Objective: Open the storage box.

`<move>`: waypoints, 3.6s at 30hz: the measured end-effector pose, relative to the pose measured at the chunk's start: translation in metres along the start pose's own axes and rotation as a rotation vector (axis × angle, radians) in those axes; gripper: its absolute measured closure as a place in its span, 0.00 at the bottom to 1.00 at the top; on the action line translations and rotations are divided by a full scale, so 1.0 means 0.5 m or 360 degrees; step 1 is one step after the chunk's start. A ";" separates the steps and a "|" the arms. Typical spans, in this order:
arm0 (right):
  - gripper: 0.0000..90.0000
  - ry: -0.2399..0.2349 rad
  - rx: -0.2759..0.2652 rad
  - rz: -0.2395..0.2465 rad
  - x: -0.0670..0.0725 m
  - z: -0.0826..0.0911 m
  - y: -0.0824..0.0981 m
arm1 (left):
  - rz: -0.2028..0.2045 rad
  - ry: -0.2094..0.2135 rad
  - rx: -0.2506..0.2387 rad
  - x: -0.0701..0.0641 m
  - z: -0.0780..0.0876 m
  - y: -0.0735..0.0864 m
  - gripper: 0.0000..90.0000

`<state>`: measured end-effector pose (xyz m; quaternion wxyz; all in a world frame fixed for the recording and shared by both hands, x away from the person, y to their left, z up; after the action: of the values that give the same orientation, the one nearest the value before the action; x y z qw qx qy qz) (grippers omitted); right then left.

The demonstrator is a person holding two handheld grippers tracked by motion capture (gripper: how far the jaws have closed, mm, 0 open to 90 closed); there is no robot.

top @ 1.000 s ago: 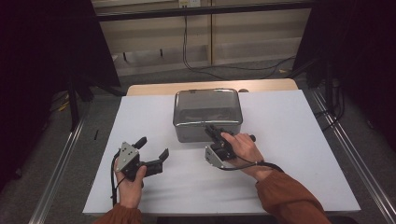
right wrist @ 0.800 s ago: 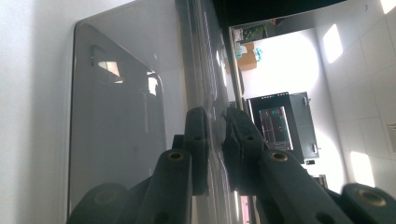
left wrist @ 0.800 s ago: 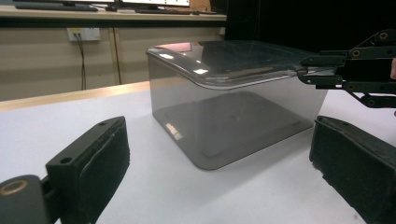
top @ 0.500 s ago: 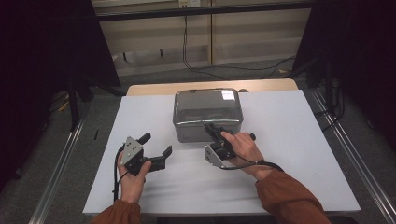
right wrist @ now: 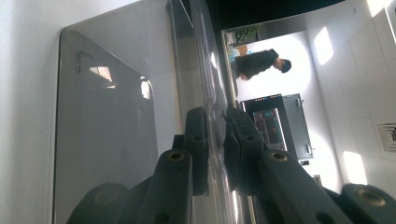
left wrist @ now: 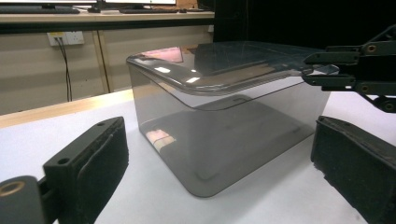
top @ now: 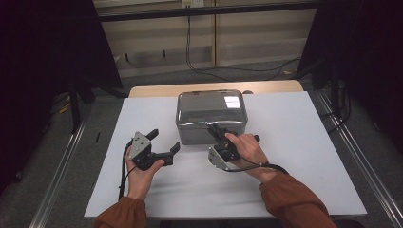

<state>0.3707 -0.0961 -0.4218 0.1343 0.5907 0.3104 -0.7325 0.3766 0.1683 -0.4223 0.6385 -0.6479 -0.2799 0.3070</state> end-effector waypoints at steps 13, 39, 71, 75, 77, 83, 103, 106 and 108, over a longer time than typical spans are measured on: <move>0.89 0.0051 -0.0016 -0.0001 -0.019 -0.002 -0.003 | -0.0018 0.0009 -0.0016 0.011 -0.035 -0.004 0.03; 0.90 0.0073 -0.0007 0.0013 -0.050 -0.006 -0.007 | -0.0075 -0.0014 -0.0009 0.040 -0.118 -0.018 0.03; 0.75 0.0097 0.0018 -0.0110 -0.061 -0.008 0.005 | -0.0133 -0.0012 -0.0071 0.038 -0.181 -0.024 0.13; 0.62 0.0120 0.0045 -0.0307 -0.065 -0.002 0.033 | -0.0066 -0.0007 -0.0103 0.037 -0.183 -0.028 0.15; 0.54 0.0156 0.0025 -0.0408 -0.069 0.003 0.042 | -0.0110 -0.0022 -0.0094 0.038 -0.183 -0.029 0.14; 0.40 0.0189 0.0015 -0.0691 -0.084 0.013 0.065 | -0.0140 -0.0013 -0.0086 0.039 -0.183 -0.029 0.15; 0.31 0.0106 -0.0069 -0.1559 -0.111 0.018 0.172 | -0.0219 -0.0010 -0.0097 0.055 -0.186 -0.037 0.22; 0.28 0.0116 -0.0067 -0.1553 -0.109 0.015 0.175 | -0.0236 -0.0006 -0.0092 0.056 -0.186 -0.041 0.23; 0.26 0.0125 -0.0057 -0.1544 -0.108 0.013 0.177 | -0.0220 -0.0005 -0.0096 0.055 -0.187 -0.042 0.23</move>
<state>0.4299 -0.1774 -0.3960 -0.2244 0.4027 0.5673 -0.6824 0.4658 0.1285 -0.4026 0.6380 -0.6455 -0.3339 0.2546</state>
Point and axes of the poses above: each handheld gripper's, and its own axes: z roughly backward along the jaws, y roughly out of its underside, x roughly to its left, the point moved 1 cm from there along -z, roughly forward along the jaws, and after that the axes turned 12 degrees about -x, right-handed, at the moved point
